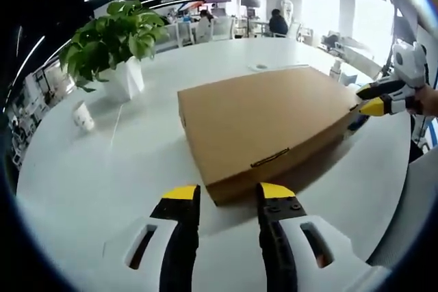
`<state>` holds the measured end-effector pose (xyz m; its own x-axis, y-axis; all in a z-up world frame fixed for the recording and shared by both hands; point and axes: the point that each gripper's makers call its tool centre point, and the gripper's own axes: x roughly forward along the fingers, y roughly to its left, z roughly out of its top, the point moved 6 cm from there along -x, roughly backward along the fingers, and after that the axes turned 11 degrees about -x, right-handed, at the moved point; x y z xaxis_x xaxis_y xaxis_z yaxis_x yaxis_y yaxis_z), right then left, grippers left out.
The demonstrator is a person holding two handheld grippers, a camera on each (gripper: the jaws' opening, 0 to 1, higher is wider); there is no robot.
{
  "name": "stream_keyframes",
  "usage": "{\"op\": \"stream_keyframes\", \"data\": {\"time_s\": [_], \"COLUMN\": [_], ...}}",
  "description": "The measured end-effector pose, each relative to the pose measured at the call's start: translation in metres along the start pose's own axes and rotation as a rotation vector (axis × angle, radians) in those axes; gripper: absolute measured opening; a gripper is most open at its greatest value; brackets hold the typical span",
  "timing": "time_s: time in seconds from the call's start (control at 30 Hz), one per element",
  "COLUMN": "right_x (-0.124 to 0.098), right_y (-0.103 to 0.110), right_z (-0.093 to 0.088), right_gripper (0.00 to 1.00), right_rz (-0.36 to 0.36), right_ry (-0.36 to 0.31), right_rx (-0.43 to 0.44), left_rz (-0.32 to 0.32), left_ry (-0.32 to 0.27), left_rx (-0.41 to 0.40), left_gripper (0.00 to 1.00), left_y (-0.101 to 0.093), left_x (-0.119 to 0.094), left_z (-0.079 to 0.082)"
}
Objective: Operate the shoe box by opening the lid, removing the specified soft item, and placing it in the target area until the item is outside and the box remains undamaged.
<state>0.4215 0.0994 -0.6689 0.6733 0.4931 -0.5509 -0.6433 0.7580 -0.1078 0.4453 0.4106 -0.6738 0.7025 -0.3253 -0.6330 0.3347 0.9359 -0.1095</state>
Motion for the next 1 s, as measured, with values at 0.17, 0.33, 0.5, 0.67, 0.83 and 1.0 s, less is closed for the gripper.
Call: {"op": "stream_keyframes", "data": {"time_s": [0.17,0.33,0.5,0.67,0.83,1.0], "right_x": [-0.015,-0.032,-0.053,-0.074,-0.098,-0.122], "right_y": [-0.001,-0.006,-0.013,-0.017,-0.022,-0.025], "right_z": [0.0,-0.002,-0.01,-0.02,-0.033,-0.045], "right_gripper": [0.32,0.41,0.46,0.56,0.64,0.75], "right_rz": [-0.008,-0.025,-0.052,-0.09,-0.129,-0.159], "right_ry": [-0.015,-0.026,-0.036,-0.033,-0.033,-0.053], "right_rx": [0.004,-0.015,0.014,0.012,0.004,0.024], "left_rz": [-0.007,-0.022,-0.042,-0.059,-0.065,-0.089], "left_ry": [-0.025,-0.056,-0.09,-0.136,-0.159,-0.176], "left_rx": [-0.004,0.008,-0.019,-0.041,-0.051,-0.034], "left_gripper": [0.34,0.41,0.45,0.52,0.59,0.63], "left_y": [-0.009,-0.023,-0.035,-0.049,-0.059,-0.07], "left_x": [-0.014,-0.029,-0.043,-0.058,-0.073,-0.083], "left_z": [0.001,0.002,0.004,0.007,0.004,-0.006]}}
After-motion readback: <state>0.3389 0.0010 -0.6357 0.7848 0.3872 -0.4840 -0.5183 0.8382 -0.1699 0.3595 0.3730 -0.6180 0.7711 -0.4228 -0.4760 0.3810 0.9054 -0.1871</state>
